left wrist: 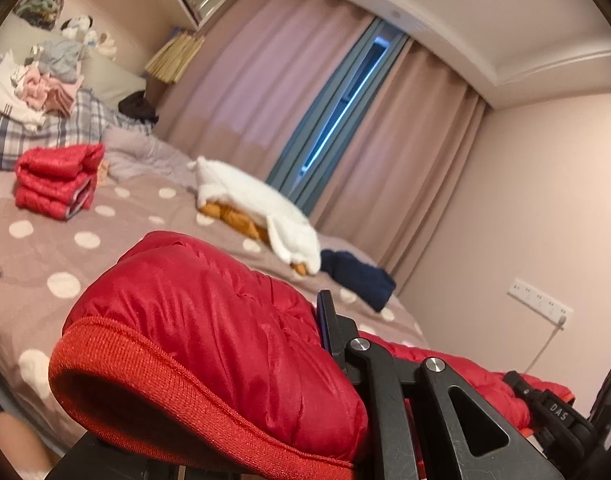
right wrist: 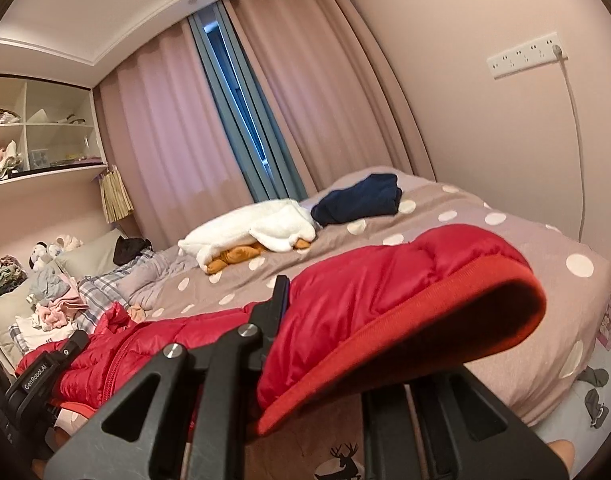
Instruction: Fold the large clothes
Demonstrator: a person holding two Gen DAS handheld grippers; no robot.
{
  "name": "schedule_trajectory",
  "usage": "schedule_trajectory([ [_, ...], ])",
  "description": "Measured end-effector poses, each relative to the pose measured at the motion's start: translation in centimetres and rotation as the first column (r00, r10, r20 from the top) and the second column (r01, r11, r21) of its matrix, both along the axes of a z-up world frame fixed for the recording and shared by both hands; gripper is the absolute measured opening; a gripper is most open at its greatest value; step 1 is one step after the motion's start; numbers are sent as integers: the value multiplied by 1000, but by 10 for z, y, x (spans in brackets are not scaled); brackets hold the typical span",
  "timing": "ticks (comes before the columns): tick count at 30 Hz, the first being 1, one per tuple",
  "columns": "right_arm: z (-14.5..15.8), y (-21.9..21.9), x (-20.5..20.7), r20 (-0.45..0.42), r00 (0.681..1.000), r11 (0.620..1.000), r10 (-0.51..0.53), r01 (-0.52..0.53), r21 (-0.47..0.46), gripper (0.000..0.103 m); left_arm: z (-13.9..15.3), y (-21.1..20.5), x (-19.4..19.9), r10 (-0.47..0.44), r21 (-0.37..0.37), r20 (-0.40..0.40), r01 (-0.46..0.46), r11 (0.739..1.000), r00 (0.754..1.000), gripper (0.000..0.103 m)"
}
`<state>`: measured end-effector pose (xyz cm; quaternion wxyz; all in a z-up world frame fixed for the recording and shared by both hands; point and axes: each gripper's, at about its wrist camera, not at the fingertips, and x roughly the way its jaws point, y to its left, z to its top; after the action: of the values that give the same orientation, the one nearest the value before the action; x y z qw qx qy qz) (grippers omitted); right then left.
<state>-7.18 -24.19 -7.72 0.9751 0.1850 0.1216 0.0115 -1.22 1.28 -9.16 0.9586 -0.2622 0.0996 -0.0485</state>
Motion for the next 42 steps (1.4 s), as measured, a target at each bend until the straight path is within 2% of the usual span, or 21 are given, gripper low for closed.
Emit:
schedule_trajectory([
  [4, -9, -1, 11, -46, 999, 1000, 7, -6, 11, 14, -8, 1, 10, 3, -1, -45, -3, 1000, 999, 13],
  [15, -9, 2, 48, -58, 998, 1000, 8, -7, 9, 16, -4, 0, 49, 12, 24, -62, -10, 1000, 998, 13],
  [23, -7, 5, 115, -62, 998, 1000, 10, -11, -20, 16, -8, -2, 111, 28, 67, -80, -22, 998, 996, 13],
  [31, -22, 7, 172, -150, 989, 999, 1, -7, -42, 17, -26, -2, 170, 33, 70, -197, -20, 997, 980, 13],
  [36, -34, 3, 199, -209, 978, 1000, 4, -6, -8, 17, -35, -5, 185, 35, 89, -246, -13, 996, 969, 13],
  [42, -39, 4, 216, -235, 972, 1000, 3, -3, 2, 17, -39, -7, 205, 33, 91, -299, -6, 996, 954, 13],
])
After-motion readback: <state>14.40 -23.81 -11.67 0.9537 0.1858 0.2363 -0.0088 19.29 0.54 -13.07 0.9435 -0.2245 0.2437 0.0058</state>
